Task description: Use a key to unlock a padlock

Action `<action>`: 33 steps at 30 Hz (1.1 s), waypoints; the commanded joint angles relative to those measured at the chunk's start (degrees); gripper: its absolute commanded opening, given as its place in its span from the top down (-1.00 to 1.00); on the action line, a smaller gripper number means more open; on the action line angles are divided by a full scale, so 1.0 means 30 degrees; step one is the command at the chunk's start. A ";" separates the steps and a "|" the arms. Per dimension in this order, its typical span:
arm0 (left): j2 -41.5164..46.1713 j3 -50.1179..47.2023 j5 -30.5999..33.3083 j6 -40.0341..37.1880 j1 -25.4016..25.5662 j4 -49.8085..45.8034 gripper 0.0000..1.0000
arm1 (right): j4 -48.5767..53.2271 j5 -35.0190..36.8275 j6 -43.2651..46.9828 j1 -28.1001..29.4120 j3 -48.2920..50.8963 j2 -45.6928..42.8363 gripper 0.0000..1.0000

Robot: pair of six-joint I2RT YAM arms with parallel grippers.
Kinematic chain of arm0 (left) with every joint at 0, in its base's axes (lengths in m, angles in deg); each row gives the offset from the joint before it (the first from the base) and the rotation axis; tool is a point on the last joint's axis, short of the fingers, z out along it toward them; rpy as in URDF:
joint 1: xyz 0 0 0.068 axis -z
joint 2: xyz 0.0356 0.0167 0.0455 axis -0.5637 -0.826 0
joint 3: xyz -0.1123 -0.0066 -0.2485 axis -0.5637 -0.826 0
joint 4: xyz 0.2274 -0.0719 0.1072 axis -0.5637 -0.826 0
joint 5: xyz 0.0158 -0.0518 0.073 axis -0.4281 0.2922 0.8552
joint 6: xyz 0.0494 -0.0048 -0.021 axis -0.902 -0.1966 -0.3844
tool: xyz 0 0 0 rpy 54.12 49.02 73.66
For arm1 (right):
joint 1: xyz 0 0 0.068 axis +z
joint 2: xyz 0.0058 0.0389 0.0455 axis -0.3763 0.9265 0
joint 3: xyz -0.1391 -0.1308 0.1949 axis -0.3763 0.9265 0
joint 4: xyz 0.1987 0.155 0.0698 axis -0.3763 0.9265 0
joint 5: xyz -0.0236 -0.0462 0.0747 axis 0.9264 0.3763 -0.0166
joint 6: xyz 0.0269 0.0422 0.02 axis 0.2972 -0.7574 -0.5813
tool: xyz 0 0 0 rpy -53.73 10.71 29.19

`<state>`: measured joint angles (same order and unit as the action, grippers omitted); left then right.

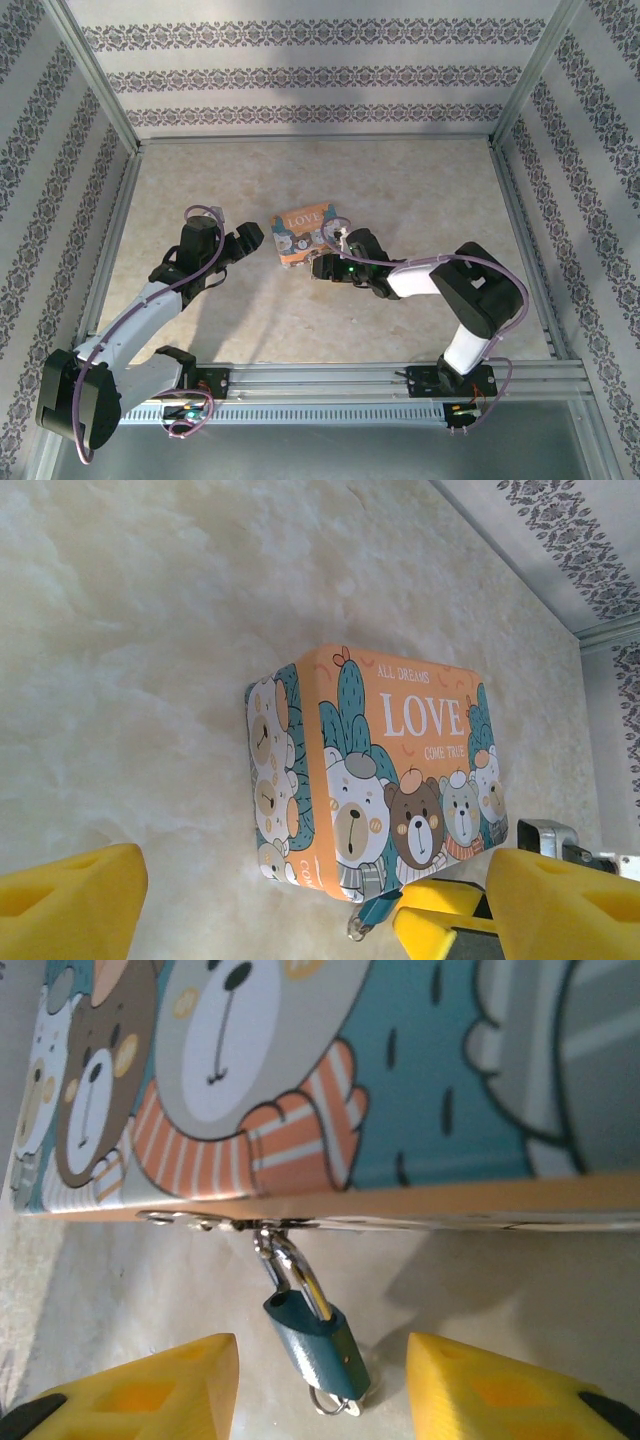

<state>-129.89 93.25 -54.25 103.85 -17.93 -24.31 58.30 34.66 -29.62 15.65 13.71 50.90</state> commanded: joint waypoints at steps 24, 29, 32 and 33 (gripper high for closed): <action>0.0649 -0.0258 0.0520 -0.0015 -0.0474 -0.0259 -0.79 | -0.2595 0.0071 -0.1071 0.0477 -0.0165 0.1774 0.32; 0.0755 -0.0289 0.0582 -0.0089 -0.0499 -0.0358 -0.79 | -0.2530 0.0064 -0.1072 0.0518 -0.0047 0.1548 0.42; 0.0790 -0.0287 0.0583 -0.0067 -0.0529 -0.0397 -0.79 | -0.2472 0.0093 -0.1060 0.0541 0.0071 0.1344 0.42; 0.0791 -0.0287 0.0581 -0.0070 -0.0520 -0.0398 -0.79 | -0.2427 0.0093 -0.1070 0.0540 0.0101 0.1280 0.43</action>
<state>-128.62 92.85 -53.59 103.83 -18.70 -24.53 50.50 35.16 -31.80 16.61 13.30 55.12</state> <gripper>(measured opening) 0.896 0.288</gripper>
